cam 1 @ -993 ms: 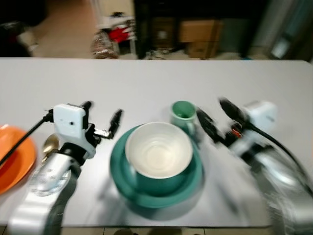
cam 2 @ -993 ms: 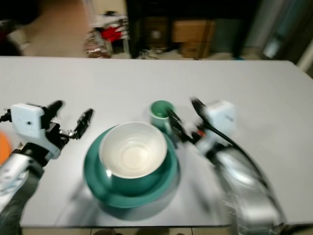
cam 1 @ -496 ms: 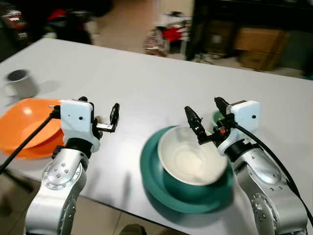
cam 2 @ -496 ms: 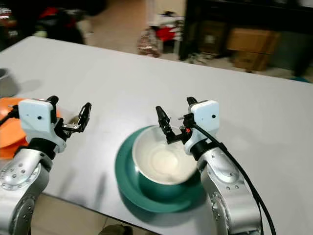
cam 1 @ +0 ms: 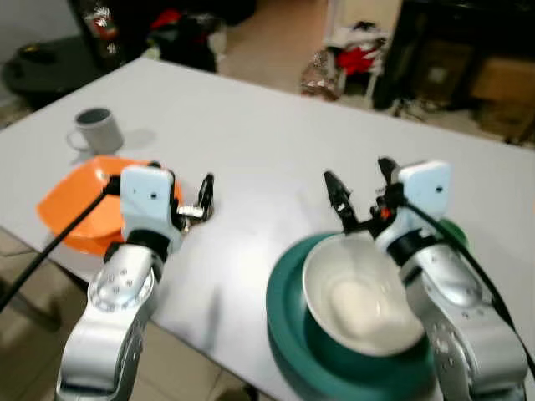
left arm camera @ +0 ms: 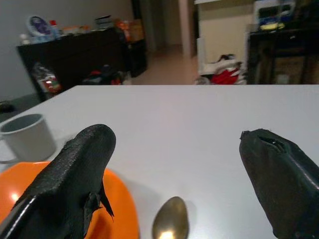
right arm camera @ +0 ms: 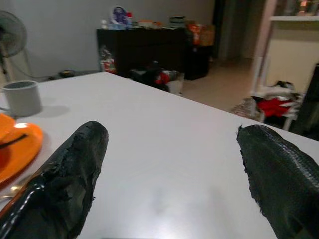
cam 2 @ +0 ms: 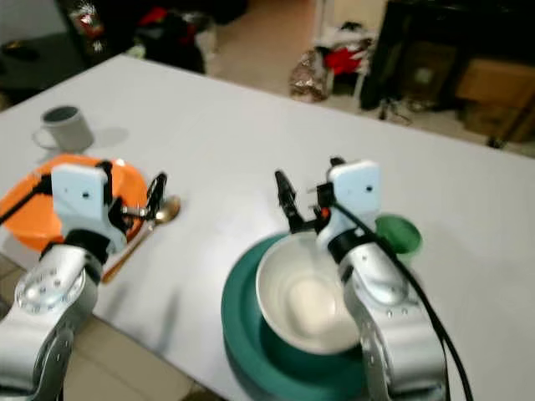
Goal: Setting the table
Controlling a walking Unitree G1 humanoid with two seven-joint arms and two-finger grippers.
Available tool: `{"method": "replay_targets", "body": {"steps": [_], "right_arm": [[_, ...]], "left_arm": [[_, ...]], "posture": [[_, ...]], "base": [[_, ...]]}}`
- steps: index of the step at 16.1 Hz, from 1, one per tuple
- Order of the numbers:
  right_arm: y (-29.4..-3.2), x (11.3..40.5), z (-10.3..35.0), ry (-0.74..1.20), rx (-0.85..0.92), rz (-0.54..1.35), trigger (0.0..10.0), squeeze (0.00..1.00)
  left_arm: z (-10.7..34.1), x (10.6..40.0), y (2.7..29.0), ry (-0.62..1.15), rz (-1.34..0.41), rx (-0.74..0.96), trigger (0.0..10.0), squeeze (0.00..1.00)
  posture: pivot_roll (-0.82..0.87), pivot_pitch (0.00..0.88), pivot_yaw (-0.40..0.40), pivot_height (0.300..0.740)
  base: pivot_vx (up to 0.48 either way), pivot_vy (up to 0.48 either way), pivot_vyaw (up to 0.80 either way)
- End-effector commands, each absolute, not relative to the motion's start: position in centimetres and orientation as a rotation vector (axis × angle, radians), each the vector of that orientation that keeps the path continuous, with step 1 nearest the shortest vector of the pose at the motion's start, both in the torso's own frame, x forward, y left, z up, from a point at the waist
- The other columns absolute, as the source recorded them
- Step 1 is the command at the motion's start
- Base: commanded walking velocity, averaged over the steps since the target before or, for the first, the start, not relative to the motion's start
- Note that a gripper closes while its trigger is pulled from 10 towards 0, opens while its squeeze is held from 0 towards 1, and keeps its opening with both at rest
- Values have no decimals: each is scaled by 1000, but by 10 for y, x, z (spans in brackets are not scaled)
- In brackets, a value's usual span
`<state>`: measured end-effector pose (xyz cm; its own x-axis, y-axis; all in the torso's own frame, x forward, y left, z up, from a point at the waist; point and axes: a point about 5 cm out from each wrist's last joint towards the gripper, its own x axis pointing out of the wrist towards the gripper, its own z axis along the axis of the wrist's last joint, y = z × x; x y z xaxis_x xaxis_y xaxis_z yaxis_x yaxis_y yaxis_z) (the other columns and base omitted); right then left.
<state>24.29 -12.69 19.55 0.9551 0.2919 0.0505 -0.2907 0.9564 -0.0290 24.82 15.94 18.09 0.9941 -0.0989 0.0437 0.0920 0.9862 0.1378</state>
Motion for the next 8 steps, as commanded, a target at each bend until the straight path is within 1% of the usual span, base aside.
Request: {"method": "replay_targets", "body": {"steps": [1, 4, 5, 8], "right_arm": [[-129, 240, 199, -60, -18, 289, 10000, 1000], [-127, 242, 199, -53, -5, 302, 10000, 1000], [-127, 243, 199, -51, -3, 301, 10000, 1000], [-125, 242, 199, -47, 1, 310, 10000, 1000]], "left_arm": [[180, 247, 156, -52, -99, 133, 10000, 0], [181, 249, 155, -58, -91, 127, 10000, 0], [184, 250, 155, -65, -83, 84, 10000, 0], [186, 251, 156, -73, -78, 73, 10000, 0]], "posture": [[16, 0, 22, 740], [23, 0, 16, 740], [24, 0, 15, 740], [23, 0, 19, 740]], "base": [[0, 0, 800], [0, 0, 800], [0, 0, 800], [0, 0, 800]]}}
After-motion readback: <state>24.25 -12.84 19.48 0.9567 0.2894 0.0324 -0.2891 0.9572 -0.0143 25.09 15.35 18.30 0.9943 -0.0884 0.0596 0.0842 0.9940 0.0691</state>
